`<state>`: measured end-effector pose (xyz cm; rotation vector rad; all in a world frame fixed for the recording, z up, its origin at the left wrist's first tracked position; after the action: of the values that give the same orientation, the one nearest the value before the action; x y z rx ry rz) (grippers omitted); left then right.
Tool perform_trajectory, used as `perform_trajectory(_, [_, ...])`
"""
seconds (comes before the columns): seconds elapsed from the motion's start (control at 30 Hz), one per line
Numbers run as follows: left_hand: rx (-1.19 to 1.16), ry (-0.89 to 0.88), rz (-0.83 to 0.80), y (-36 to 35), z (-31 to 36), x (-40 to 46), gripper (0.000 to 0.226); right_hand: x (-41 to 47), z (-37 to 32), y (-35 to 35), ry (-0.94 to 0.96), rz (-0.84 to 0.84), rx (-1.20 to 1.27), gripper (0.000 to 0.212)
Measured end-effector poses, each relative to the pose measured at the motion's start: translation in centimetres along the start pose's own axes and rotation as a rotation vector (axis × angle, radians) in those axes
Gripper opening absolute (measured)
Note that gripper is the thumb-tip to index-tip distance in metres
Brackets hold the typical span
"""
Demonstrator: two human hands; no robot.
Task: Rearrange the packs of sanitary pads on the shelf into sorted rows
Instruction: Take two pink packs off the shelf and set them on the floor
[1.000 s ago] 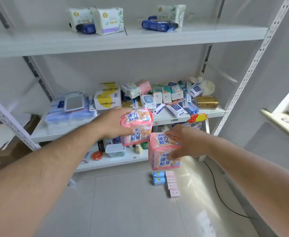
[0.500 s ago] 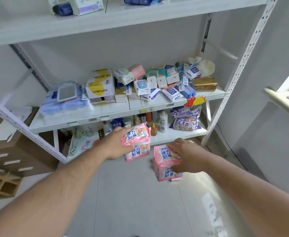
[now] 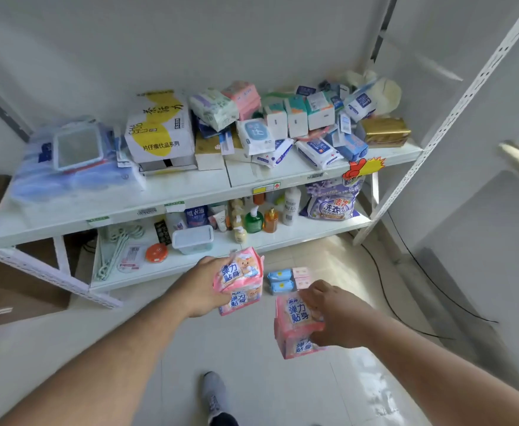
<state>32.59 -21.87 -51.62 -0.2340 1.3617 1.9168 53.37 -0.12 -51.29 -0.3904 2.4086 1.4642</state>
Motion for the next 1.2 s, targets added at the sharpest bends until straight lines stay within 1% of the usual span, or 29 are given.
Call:
perform_trajectory(0.13, [0.011, -0.008, -0.081, -1.0, -4.2, 6.0, 0.085, 5.2, 0.4, -3.7, -0.045, -0.041, 0.053, 0.070])
perform_trajectory(0.23, [0.015, -0.007, -0.127, -2.3, -6.1, 10.3, 0.084, 8.5, 1.5, -6.4, -0.079, -0.052, 0.101, 0.075])
perform_trajectory(0.33, [-0.001, 0.004, -0.148, -4.4, -7.3, 14.8, 0.084, 11.7, 3.6, -8.8, -0.085, -0.059, 0.116, 0.078])
perform_trajectory(0.43, [-0.012, 0.011, -0.153, -7.7, -8.4, 19.8, 0.083, 15.2, 7.1, -11.3, -0.070, -0.078, 0.096, 0.080])
perform_trajectory(0.57, [-0.020, 0.026, -0.157, -14.1, -10.7, 27.1, 0.082, 20.6, 13.5, -17.2, -0.070, -0.057, 0.095, 0.077])
perform_trajectory(0.83, [0.026, 0.005, -0.066, -30.1, -17.3, 43.2, 0.080, 31.8, 26.2, -36.0, -0.068, -0.030, 0.106, 0.074])
perform_trajectory(1.0, [-0.001, 0.025, -0.063, -38.6, -21.2, 51.4, 0.082, 38.4, 31.0, -44.9, -0.054, 0.010, 0.085, 0.073])
perform_trajectory(1.1, [0.017, 0.019, -0.059, -42.0, -22.6, 55.1, 0.084, 41.7, 33.2, -48.3, -0.071, 0.033, 0.097, 0.077])
perform_trajectory(1.2, [0.026, 0.012, -0.058, -44.0, -23.5, 57.9, 0.084, 44.2, 34.6, -50.7, -0.077, 0.053, 0.086, 0.076])
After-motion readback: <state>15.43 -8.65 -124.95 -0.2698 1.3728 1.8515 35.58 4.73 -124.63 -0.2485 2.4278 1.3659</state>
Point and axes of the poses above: each hand's wrist, its own x-axis towards the middle knuckle, its own y-axis out of the back of the hand, z = x × y, the point moved 1 cm from there along x, towards the middle knuckle, and after that the axes turned 14 degrees about y, right-handed, at the moved point
